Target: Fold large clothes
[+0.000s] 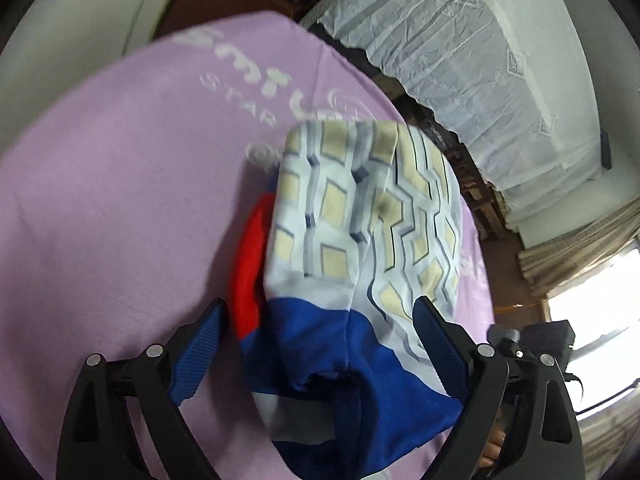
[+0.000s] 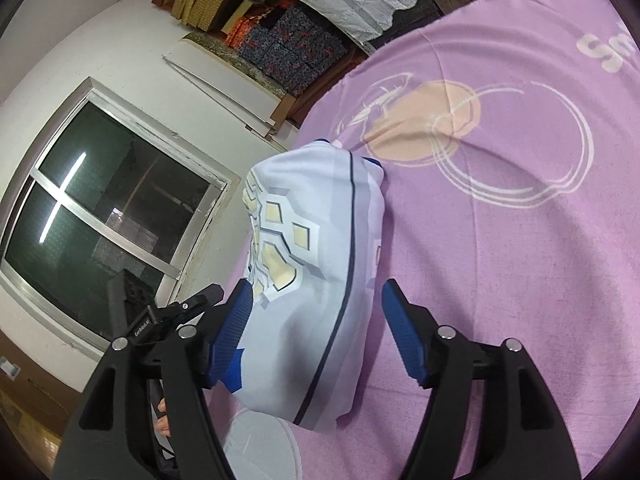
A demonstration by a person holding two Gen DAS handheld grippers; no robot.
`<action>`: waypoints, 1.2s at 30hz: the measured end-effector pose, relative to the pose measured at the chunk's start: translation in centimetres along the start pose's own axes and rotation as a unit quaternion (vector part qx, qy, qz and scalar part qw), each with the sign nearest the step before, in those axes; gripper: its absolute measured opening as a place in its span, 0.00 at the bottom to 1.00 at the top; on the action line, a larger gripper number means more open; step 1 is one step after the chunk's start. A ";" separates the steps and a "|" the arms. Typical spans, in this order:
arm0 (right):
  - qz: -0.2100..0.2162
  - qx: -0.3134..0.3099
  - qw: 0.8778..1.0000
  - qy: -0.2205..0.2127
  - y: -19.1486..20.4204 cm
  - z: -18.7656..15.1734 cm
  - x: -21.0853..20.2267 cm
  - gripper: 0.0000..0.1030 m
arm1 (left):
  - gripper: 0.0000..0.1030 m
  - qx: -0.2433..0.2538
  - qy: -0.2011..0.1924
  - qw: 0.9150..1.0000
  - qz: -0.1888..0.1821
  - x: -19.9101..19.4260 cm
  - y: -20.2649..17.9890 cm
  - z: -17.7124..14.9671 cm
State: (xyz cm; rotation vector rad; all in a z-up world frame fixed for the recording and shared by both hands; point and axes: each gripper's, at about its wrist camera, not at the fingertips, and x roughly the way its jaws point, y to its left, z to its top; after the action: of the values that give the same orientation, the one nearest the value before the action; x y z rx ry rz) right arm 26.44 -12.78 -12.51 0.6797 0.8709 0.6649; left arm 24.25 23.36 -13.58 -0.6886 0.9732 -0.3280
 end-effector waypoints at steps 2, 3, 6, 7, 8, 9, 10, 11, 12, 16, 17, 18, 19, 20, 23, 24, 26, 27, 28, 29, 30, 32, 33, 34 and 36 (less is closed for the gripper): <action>0.001 0.012 1.000 0.005 -0.5 0.0 0.2 0.64 | 0.91 0.011 0.015 1.000 -0.007 0.5 -0.4 -0.2; 0.001 0.016 1.000 0.007 -0.8 0.0 0.4 0.64 | 0.91 0.024 0.022 0.999 -0.011 0.9 -0.9 -0.4; -0.001 0.019 1.000 0.014 -1.0 0.0 0.8 0.64 | 0.92 0.035 0.035 0.999 -0.017 1.5 -1.4 -0.6; 0.001 0.020 1.000 0.017 -1.1 -0.1 1.0 0.64 | 0.95 0.036 0.037 0.998 -0.022 1.7 -1.6 -0.5; 0.002 0.021 1.000 0.020 -1.1 -0.1 1.2 0.64 | 0.95 0.037 0.039 0.998 -0.025 1.9 -1.7 -0.5; 0.004 0.022 0.999 0.024 -1.2 -0.2 1.4 0.64 | 0.96 0.038 0.045 0.998 -0.032 2.2 -1.8 -0.4; 0.006 0.024 0.999 0.029 -1.2 -0.3 1.8 0.64 | 0.96 0.040 0.044 0.998 -0.030 2.4 -1.9 -0.4; 0.009 0.026 0.999 0.035 -1.2 -0.3 2.3 0.64 | 0.96 0.043 0.045 0.998 -0.029 2.5 -2.1 -0.5; 0.011 0.028 0.999 0.040 -1.3 -0.3 2.6 0.64 | 0.96 0.049 0.047 0.997 -0.028 2.7 -2.4 -0.7; 0.005 0.032 0.998 0.047 -1.3 -0.1 4.1 0.64 | 0.80 0.066 0.067 0.995 -0.035 3.9 -3.4 -1.1; 0.000 0.030 0.998 0.049 -1.1 0.2 4.6 0.65 | 0.79 0.063 0.069 0.995 -0.040 4.1 -3.5 -1.1; 0.001 0.032 0.998 0.051 -1.0 0.4 5.0 0.64 | 0.77 0.062 0.069 0.995 -0.042 4.2 -3.5 -1.1; 0.001 0.034 0.998 0.050 -1.0 0.5 5.4 0.63 | 0.75 0.059 0.071 0.995 -0.045 4.3 -3.4 -1.0; -0.003 0.033 0.998 0.048 -0.9 0.7 5.8 0.63 | 0.75 0.055 0.072 0.995 -0.048 4.4 -3.3 -0.9; -0.030 0.012 0.998 0.049 -0.3 1.1 7.1 0.58 | 0.71 0.052 0.072 0.995 -0.050 4.6 -3.2 -0.7; -0.034 0.001 0.998 0.047 0.0 1.2 7.6 0.58 | 0.69 0.052 0.073 0.995 -0.051 4.7 -3.2 -0.7; -0.034 -0.007 0.998 0.043 0.2 1.2 7.9 0.54 | 0.66 0.059 0.071 0.994 -0.052 4.7 -3.5 -0.7; -0.029 -0.008 0.999 0.039 0.1 1.2 7.8 0.52 | 0.65 0.068 0.068 0.994 -0.049 4.7 -3.8 -0.8; -0.024 -0.007 0.999 0.038 -0.1 1.1 7.8 0.48 | 0.64 0.074 0.064 0.994 -0.047 4.6 -4.1 -0.9; -0.017 -0.004 0.999 0.034 -0.2 1.1 7.6 0.44 | 0.63 0.080 0.060 0.994 -0.048 4.5 -4.6 -0.9; -0.013 -0.003 0.999 0.033 -0.2 1.1 7.4 0.43 | 0.61 0.084 0.058 0.993 -0.051 4.4 -4.7 -1.0; -0.005 -0.001 1.000 0.029 0.0 1.0 7.1 0.40 | 0.59 0.090 0.056 0.993 -0.054 4.1 -5.2 -1.0; -0.003 -0.001 1.000 0.028 0.0 0.9 6.7 0.39 | 0.59 0.096 0.055 0.992 -0.055 4.0 -5.7 -1.2; -0.002 -0.001 1.000 0.026 0.1 0.7 6.3 0.38 | 0.58 0.104 0.053 0.992 -0.055 3.8 -6.3 -1.4; -0.005 -0.008 1.000 0.017 0.6 0.6 5.1 0.37 | 0.58 0.119 0.049 0.990 -0.053 3.7 -7.9 -1.8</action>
State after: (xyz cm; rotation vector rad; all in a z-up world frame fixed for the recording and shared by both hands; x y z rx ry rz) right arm 29.24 -8.78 -14.07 0.6508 0.9000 0.6752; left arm 25.07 14.78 -11.30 -0.5100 0.9735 -0.5657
